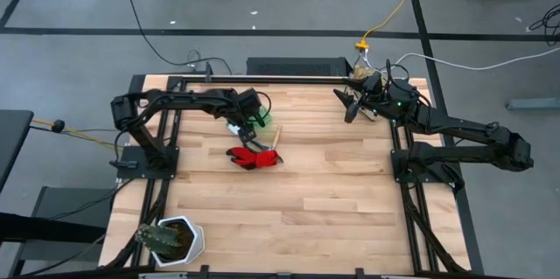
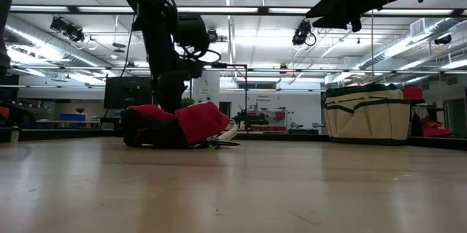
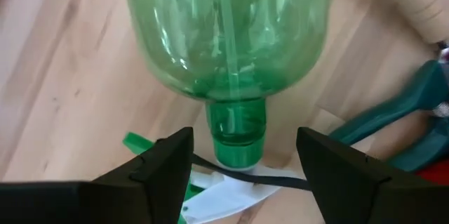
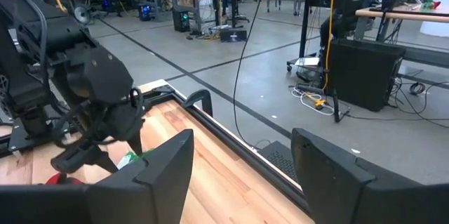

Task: Pick & Place Garden tools in Gardening bag
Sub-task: Put the green spray bottle into the gardening bag

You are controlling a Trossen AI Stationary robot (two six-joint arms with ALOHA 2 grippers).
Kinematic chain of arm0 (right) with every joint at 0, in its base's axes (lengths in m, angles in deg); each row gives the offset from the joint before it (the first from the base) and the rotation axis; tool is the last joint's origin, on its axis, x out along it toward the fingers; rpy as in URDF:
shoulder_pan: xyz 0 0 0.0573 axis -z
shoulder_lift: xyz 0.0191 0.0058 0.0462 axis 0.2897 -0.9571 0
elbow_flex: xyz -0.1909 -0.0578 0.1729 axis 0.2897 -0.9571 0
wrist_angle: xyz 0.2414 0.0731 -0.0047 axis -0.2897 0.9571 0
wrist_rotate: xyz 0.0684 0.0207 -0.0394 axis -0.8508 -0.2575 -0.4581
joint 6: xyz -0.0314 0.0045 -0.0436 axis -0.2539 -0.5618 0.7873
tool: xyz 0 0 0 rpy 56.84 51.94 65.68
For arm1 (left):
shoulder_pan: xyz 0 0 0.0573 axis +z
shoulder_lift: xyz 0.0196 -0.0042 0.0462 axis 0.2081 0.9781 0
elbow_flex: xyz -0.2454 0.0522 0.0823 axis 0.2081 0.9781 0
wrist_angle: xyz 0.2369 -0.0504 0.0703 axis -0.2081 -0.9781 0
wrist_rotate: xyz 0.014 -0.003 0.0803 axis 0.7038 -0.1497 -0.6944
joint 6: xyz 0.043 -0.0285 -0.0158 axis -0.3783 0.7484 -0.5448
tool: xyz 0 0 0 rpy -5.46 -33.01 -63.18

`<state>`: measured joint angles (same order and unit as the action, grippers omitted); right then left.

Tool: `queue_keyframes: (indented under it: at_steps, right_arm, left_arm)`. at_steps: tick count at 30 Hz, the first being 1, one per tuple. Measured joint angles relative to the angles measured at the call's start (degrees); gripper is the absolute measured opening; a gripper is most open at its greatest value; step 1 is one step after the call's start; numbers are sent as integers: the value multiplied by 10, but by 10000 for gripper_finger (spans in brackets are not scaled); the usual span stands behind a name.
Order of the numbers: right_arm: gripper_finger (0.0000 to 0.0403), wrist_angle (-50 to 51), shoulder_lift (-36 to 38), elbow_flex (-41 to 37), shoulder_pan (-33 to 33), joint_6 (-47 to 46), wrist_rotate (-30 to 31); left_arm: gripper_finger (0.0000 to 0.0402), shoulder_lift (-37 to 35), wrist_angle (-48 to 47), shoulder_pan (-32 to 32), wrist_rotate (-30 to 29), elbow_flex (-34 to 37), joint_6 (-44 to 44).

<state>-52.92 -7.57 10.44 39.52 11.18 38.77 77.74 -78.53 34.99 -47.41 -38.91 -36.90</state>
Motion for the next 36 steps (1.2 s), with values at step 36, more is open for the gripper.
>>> queue_keyframes:
  at_steps: [36]
  right_arm:
    - [239,5,0,0,0,-3,34]
  left_arm:
    - [165,62,34,1,-10,0,30]
